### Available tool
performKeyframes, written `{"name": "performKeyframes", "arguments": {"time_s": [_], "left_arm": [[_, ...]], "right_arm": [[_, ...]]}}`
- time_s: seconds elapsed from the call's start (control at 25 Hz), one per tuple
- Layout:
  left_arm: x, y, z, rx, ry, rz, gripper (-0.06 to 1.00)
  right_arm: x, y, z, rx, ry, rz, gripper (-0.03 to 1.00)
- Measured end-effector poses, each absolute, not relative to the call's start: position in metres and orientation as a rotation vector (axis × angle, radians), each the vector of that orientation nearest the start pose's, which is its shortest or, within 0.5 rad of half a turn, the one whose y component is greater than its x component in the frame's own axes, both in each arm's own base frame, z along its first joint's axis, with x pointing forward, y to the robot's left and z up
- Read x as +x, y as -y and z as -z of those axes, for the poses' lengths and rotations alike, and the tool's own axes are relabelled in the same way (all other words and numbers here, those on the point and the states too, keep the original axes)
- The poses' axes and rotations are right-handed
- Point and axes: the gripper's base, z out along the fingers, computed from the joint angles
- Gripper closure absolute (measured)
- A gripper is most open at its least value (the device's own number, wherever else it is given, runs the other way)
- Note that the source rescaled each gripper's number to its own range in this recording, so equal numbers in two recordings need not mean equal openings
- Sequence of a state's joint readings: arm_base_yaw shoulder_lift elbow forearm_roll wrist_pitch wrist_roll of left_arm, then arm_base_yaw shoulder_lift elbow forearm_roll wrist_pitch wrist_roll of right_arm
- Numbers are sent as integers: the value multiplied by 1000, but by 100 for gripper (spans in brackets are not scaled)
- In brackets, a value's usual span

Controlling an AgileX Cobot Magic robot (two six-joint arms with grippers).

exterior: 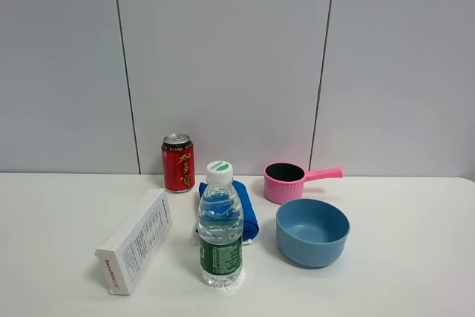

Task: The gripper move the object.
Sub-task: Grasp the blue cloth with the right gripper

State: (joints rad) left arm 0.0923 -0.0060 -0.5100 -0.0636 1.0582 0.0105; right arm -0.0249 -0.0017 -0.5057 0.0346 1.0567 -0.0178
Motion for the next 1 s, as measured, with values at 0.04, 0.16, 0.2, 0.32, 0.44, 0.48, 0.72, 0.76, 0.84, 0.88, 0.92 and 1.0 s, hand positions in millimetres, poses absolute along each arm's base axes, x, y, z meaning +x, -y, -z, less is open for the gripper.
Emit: {"name": "performKeyframes", "arguments": {"time_s": [0.04,0.16,0.2,0.32,0.44,0.48,0.72,0.76,0.84,0.88,0.92,1.0], "left_arm": [[-6,6,-280,-79,-2023,11,-6],[-6,6,-280,-79,-2023,11,-6],[-6,6,-280,-79,-2023,11,-6],[-6,6,-280,-79,-2023,11,-6],[-6,6,-280,-79,-2023,11,-6],[-6,6,-280,-79,-2023,11,-6],[-6,6,-280,-79,-2023,11,-6],[-6,6,-280,-79,-2023,11,-6],[-6,6,-280,-79,-2023,11,-6],[-6,6,-280,-79,-2023,11,-6],[-6,6,-280,-79,-2023,11,-6],[-6,6,-280,-79,-2023,11,-6]], "right_arm": [[-6,-3,-279,6,-2032,-14,-1],[-6,-3,-279,6,-2032,-14,-1],[-6,-3,-279,6,-2032,-14,-1],[-6,-3,-279,6,-2032,-14,-1],[-6,-3,-279,6,-2032,-14,-1],[-6,-3,-279,6,-2032,-14,-1],[-6,-3,-279,6,-2032,-14,-1],[-6,-3,-279,6,-2032,-14,-1],[-6,-3,-279,6,-2032,-14,-1],[-6,-3,-279,6,-2032,-14,-1],[-6,-3,-279,6,-2032,-14,-1],[-6,-3,-279,6,-2032,-14,-1]]}}
